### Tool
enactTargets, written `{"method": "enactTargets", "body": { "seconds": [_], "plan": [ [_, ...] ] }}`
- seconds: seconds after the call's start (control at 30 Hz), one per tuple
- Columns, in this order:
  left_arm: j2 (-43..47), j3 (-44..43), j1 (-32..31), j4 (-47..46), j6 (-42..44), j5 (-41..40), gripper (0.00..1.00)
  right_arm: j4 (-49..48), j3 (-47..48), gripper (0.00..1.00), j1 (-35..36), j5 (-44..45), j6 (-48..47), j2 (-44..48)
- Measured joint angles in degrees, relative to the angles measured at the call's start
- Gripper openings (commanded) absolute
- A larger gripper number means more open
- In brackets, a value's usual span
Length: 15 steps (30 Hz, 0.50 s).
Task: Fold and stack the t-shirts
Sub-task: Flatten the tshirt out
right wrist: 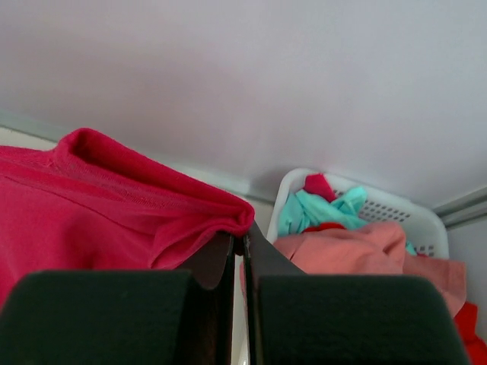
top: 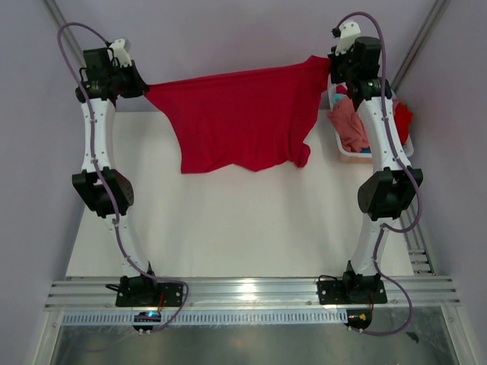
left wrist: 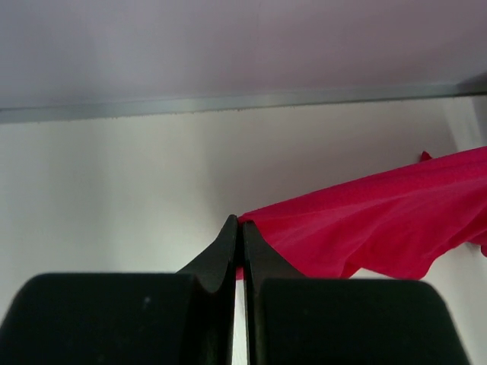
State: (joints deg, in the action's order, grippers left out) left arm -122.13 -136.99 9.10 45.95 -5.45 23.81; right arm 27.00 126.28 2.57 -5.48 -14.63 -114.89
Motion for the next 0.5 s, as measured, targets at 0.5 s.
{"method": "enactTargets", "body": {
  "seconds": [0.5],
  "plan": [
    [1.90,1.03,-0.04,-4.31,-2.29,0.48,0.00,-5.44,-7.72,0.03,0.52,1.20,1.90,6.32]
  ]
}}
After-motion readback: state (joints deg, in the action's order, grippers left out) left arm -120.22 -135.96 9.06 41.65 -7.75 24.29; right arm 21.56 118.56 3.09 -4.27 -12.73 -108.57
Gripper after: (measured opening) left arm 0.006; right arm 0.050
